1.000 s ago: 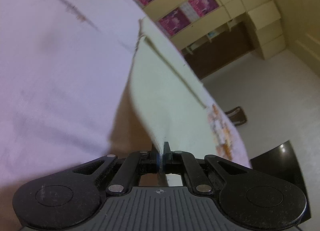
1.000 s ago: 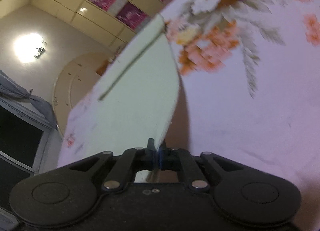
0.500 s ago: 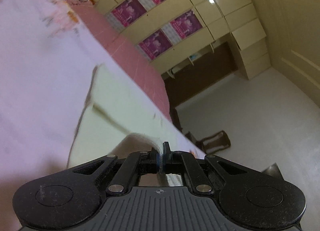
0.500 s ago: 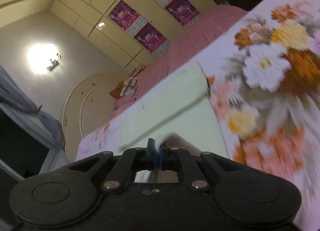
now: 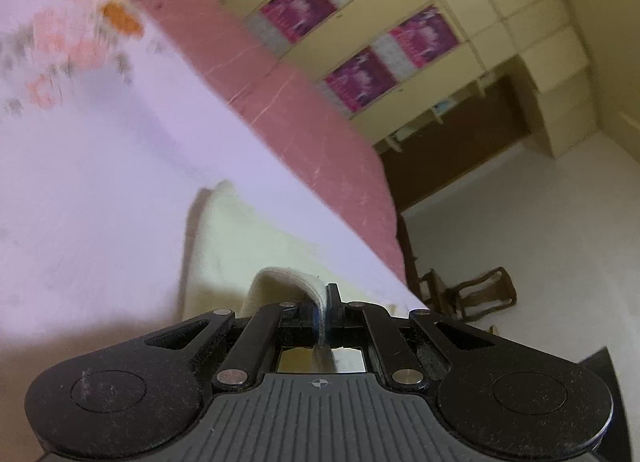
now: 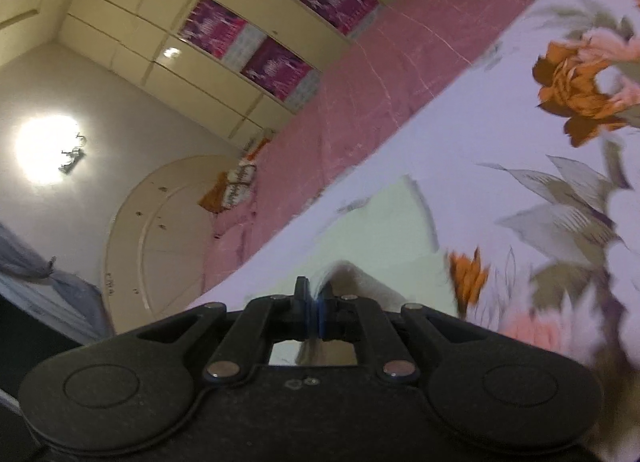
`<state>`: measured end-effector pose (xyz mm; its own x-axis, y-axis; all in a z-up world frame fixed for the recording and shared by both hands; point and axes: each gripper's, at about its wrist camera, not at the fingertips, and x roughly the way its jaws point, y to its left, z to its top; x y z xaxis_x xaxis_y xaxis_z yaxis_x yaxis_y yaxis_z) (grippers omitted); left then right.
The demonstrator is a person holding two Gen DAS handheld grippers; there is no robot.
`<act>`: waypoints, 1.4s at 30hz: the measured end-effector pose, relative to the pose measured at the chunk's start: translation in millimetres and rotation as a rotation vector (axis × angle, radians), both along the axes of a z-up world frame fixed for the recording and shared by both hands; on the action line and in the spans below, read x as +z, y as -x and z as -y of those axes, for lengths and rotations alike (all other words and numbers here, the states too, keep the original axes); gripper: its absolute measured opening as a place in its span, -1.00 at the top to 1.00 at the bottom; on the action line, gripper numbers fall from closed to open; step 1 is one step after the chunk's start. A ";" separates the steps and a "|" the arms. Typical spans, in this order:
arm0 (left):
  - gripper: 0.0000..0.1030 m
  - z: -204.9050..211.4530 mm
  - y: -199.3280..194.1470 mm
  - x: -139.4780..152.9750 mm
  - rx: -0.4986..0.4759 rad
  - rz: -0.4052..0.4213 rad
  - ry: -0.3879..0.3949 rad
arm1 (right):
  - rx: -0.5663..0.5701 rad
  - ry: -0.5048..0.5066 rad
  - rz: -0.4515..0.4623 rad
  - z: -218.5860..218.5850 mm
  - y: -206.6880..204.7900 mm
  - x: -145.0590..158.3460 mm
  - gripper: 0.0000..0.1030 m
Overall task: Fold small clothes
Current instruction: 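Grasp the sweater strip's end with both grippers and lift it, then fold the lifted end over the sweater and open both grippers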
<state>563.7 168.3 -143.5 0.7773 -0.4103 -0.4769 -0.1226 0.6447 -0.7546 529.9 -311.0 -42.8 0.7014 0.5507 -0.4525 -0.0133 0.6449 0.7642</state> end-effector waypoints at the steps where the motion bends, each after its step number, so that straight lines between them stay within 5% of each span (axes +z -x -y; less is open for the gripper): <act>1: 0.94 -1.5 -6.6 -7.0 0.009 -0.009 0.013 | -0.007 -0.004 -0.021 0.9 -11.5 -9.5 0.90; 5: 0.82 -9.0 -19.7 -13.5 0.041 -0.007 -0.005 | -0.003 -0.025 -0.051 1.0 -38.5 -36.8 0.73; 6: 0.16 -11.4 -19.4 -12.0 0.045 0.010 -0.018 | -0.015 -0.006 -0.021 0.7 -37.1 -36.5 0.67; 8: -0.74 -15.1 -15.4 -5.3 0.084 0.054 -0.079 | -0.044 -0.008 0.043 2.2 -29.7 -32.0 0.25; 10: -0.58 -17.2 -17.9 0.2 0.055 0.086 -0.132 | -0.073 0.011 0.098 5.2 -23.1 -27.2 0.03; 12: -0.07 -11.9 -23.9 4.0 -0.008 0.089 -0.197 | -0.040 0.066 0.129 2.7 -23.2 -21.0 0.22; 14: -0.06 -3.3 -30.1 7.8 -0.064 0.093 -0.273 | 0.001 0.141 0.160 -4.6 -24.0 -12.6 0.34; 20: -0.06 21.4 -47.4 7.7 -0.174 0.077 -0.447 | 0.080 0.372 0.203 -37.0 -28.6 1.5 0.25; 24: -0.06 24.2 -60.6 15.6 -0.103 0.053 -0.475 | 0.085 0.532 0.195 -59.6 -37.6 1.0 0.29; 29: -0.06 24.3 -48.1 29.5 -0.106 0.143 -0.488 | 0.054 0.480 0.222 -56.0 -29.3 2.8 0.30; 34: -0.05 42.1 -51.6 18.4 -0.212 0.090 -0.564 | 0.115 0.504 0.199 -54.8 -33.9 -3.9 0.30; 36: 0.53 52.8 -52.3 14.6 -0.249 0.063 -0.613 | 0.119 0.509 0.196 -58.4 -36.3 -5.5 0.34; 38: 0.77 60.0 -47.7 18.6 -0.261 0.068 -0.637 | 0.134 0.528 0.192 -64.0 -38.0 -6.0 0.78; 42: 0.90 54.9 -35.6 32.5 -0.201 0.128 -0.636 | 0.155 0.617 0.229 -74.8 -32.1 -2.7 0.91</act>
